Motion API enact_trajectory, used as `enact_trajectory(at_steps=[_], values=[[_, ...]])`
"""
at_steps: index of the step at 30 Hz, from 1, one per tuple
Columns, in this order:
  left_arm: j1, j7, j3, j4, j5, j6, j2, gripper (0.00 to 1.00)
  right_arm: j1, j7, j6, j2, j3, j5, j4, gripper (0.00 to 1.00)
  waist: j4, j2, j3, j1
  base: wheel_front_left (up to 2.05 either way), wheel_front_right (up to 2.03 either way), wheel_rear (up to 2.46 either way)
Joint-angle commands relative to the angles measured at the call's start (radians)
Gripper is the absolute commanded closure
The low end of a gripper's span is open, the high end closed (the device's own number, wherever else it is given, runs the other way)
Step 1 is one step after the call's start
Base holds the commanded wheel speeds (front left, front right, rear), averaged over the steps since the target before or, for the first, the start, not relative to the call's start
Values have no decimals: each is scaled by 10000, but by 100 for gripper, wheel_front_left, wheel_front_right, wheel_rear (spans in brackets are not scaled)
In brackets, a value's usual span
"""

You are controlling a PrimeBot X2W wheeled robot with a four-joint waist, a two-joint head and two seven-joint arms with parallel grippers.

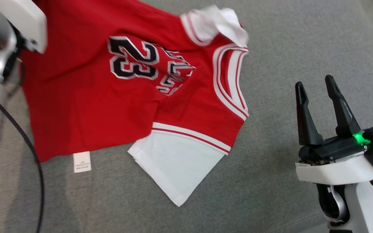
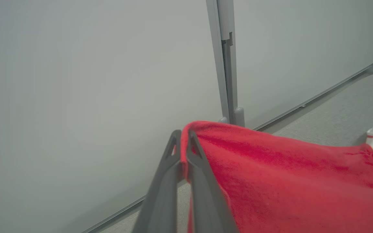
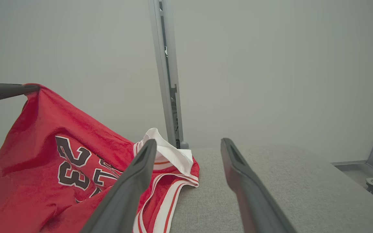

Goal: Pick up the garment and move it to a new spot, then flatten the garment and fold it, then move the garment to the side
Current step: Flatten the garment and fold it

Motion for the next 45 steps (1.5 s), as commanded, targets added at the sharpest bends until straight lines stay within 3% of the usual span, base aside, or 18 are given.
enact_trajectory(at_steps=[1,6,7,8,9,14,22,25,30,36,45], values=[[-646,167,-49,437,269,1,301,100,-211,-5,1,44,18,128,5,0,-515,0,614,0,0,0,0],[-1769,353,-220,2018,658,167,661,100,-377,-5,1,194,229,241,57,0,-945,0,1079,0,0,0,0],[-1887,269,-242,2312,753,281,724,95,-384,-5,1,214,259,265,68,0,-1001,0,1134,0,0,0,0],[-2026,132,-251,2570,873,482,792,16,-403,-5,1,231,287,275,75,0,-1044,0,1178,0,0,0,0],[-2102,5,-232,2821,893,654,776,0,-438,-5,1,240,294,286,78,0,-1067,0,1205,0,0,0,0],[-2176,-712,-11,3870,636,1017,548,0,-460,-5,1,254,266,267,127,0,-978,0,1049,0,0,0,0],[-1875,-2309,203,4361,108,809,42,0,-276,-5,1,233,198,15,143,0,-313,0,338,0,0,0,0],[-1368,-3476,315,4223,-224,542,-385,0,-63,-5,1,36,122,-116,196,0,279,0,-157,0,0,0,0],[-165,-4118,455,3778,-664,359,-955,0,262,-5,1,-283,90,-239,265,0,1030,0,-932,0,0,0,0],[2066,-4304,813,2256,-1200,569,-1647,0,697,-5,1,-625,71,-313,387,0,1863,0,-1812,0,0,0,0],[6558,-4312,1067,-1790,-998,758,-2304,0,1183,-5,1,-886,215,-297,513,0,2759,0,-2650,0,0,0,0]])
